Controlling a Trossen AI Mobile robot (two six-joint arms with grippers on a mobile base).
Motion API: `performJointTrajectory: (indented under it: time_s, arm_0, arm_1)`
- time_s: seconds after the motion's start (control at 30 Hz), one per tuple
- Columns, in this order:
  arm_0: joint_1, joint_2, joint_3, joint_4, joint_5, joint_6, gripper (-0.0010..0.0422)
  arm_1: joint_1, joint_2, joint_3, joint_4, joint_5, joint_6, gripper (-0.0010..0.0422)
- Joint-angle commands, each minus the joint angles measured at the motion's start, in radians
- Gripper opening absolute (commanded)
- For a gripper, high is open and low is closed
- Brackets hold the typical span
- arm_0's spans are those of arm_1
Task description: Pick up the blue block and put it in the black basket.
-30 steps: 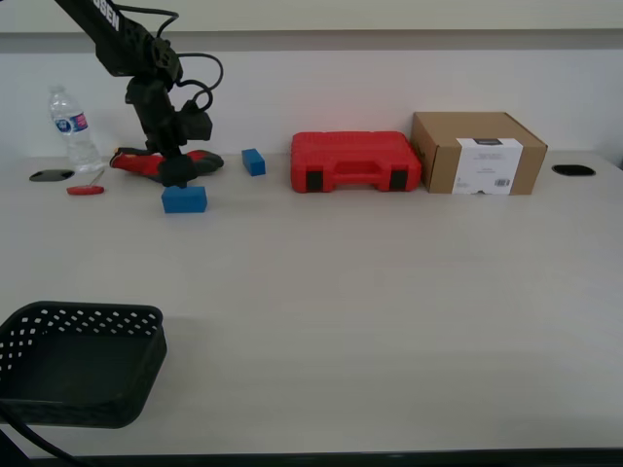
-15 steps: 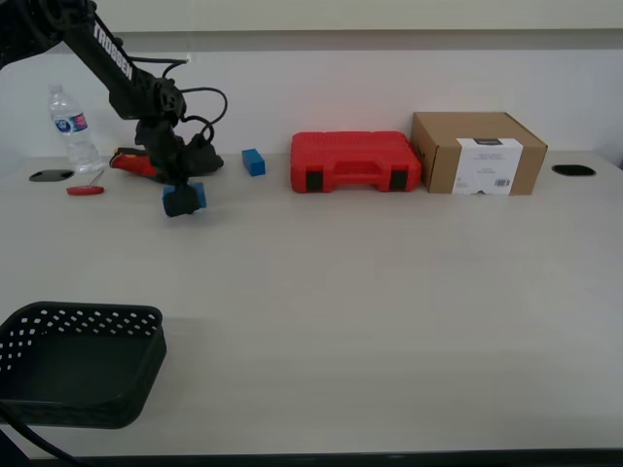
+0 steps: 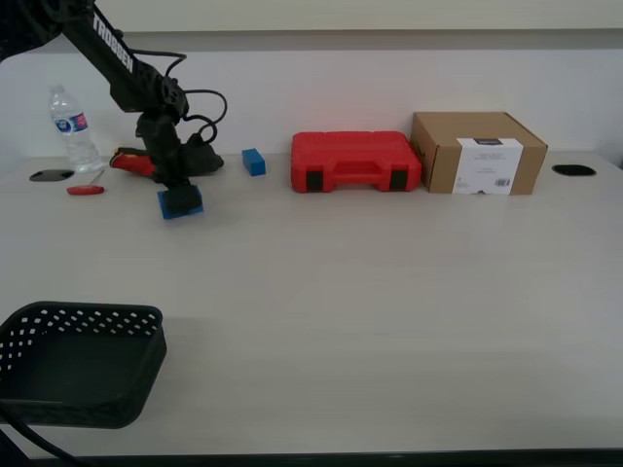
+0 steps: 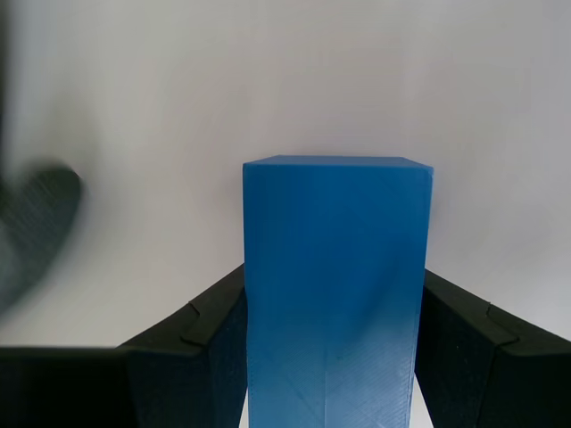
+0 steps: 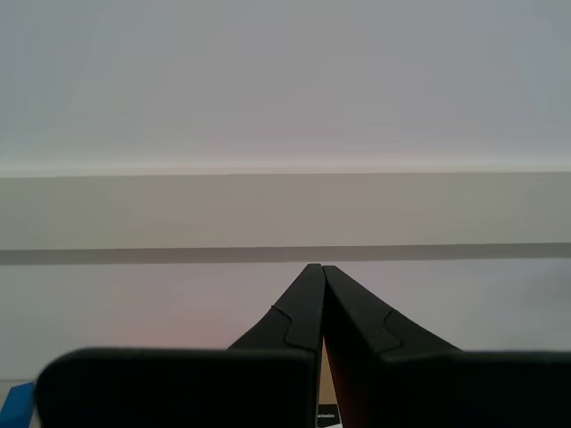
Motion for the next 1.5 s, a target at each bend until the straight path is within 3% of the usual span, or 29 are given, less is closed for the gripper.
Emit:
performJointTrajectory:
  time_s: [0.03, 0.17, 0.27, 0.37, 0.43, 0.57, 0.7, 0.77, 0.87, 0.9, 1.0, 1.13, 1.27, 1.4, 1.5]
  arm_0:
    - [0.0, 0.0, 0.001, 0.005, 0.0, 0.0, 0.0]
    - [0.0, 0.0, 0.001, -0.003, 0.0, 0.0, 0.0]
    - [0.0, 0.0, 0.001, -0.012, 0.0, 0.0, 0.0]
    - [0.0, 0.0, 0.002, -0.024, 0.0, 0.0, 0.0]
    - [0.0, 0.0, 0.002, -0.024, 0.0, 0.0, 0.0]
    - [0.0, 0.0, 0.002, -0.027, 0.0, 0.0, 0.0]
    - [0.0, 0.0, 0.002, -0.027, 0.0, 0.0, 0.0]
    - [0.0, 0.0, 0.002, -0.026, 0.0, 0.0, 0.0]
    - [0.001, 0.001, 0.002, -0.029, 0.0, 0.0, 0.0]
    - [0.0, 0.001, 0.002, -0.028, 0.002, 0.0, 0.0]
    - [0.0, 0.001, 0.002, -0.029, 0.0, 0.0, 0.0]
    - [0.0, 0.0, 0.002, -0.027, 0.0, 0.0, 0.0]
    - [0.0, 0.0, 0.002, -0.032, 0.0, 0.0, 0.0]
    - [0.0, 0.0, 0.002, -0.032, 0.0, 0.0, 0.0]
    - [0.0, 0.0, 0.002, -0.032, 0.0, 0.0, 0.0]
  arm_1:
    - [0.0, -0.109, 0.001, -0.075, -0.018, -0.022, -0.0001]
    - [-0.001, -0.317, -0.002, -0.335, -0.021, -0.141, -0.0002]
    - [-0.003, -0.471, -0.013, -0.566, -0.007, -0.355, -0.0002]
    - [-0.015, -0.62, -0.141, -0.664, 0.002, -0.464, -0.0002]
    - [-0.035, -0.744, -0.324, -0.65, -0.01, -0.504, -0.0002]
    - [-0.101, -1.112, -0.904, -0.378, -0.011, -0.598, -0.0002]
    - [-0.124, -1.357, -1.303, -0.251, -0.009, -0.725, -0.0002]
    - [-0.125, -1.384, -1.401, -0.231, -0.004, -0.742, -0.0002]
    - [-0.126, -1.35, -1.449, -0.192, -0.004, -0.735, -0.0002]
    - [-0.127, -1.337, -1.452, -0.156, -0.003, -0.671, -0.0002]
    - [-0.126, -1.314, -1.479, -0.066, -0.004, -0.214, -0.0002]
    - [-0.127, -1.198, -1.531, 0.037, -0.002, -0.233, -0.0002]
    - [-0.121, -1.161, -1.518, 0.035, 0.043, -0.213, -0.0002]
    - [-0.104, -1.128, -1.513, 0.064, 0.039, -0.08, -0.0001]
    - [-0.04, -0.995, -1.46, 0.039, 0.1, -0.169, -0.0001]
